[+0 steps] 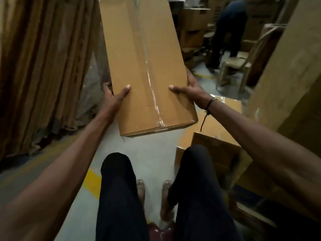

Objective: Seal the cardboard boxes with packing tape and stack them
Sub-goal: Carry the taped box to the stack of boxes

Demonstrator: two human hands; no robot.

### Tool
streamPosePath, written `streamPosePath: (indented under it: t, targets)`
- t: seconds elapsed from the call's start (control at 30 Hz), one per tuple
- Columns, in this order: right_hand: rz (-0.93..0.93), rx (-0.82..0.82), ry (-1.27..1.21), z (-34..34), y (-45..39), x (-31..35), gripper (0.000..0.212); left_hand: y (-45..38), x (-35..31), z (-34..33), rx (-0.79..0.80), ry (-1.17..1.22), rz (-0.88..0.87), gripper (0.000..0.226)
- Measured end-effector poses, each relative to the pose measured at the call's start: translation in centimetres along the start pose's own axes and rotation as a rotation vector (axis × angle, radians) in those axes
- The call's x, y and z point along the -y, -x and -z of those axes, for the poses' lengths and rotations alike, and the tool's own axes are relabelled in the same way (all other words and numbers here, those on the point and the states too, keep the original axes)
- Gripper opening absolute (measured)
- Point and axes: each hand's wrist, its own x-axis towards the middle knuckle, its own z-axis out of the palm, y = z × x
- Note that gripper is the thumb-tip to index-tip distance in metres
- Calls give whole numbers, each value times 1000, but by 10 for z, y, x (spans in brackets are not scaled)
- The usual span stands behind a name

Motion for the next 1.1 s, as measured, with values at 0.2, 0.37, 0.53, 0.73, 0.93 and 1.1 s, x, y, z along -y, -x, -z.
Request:
streamPosePath:
  t: [0.2,0.37,0.53,0.73,0.93,1.1]
  targets:
    - [-144,-101,30,47,-9,-63,87,-42,45,-77,194,4,110,91]
    - [-261,-175,-13,57,-43,-135,82,-90,91,-122,315,-69,162,91]
    - [-362,-175,-45,26,-100,-206,94,-160,145,-125,324,-195,211,87]
    - [-467,-169,-69,-36,-154,-308,112,-231,230,-124,355,-354,286,69]
    - [-573,-199,-60,-65,-173,-413,117,-274,335,-146,458,-407,383,71]
    - [-640,-265,-7,-77,-162,-484,123,-296,413,-179,573,-429,414,71]
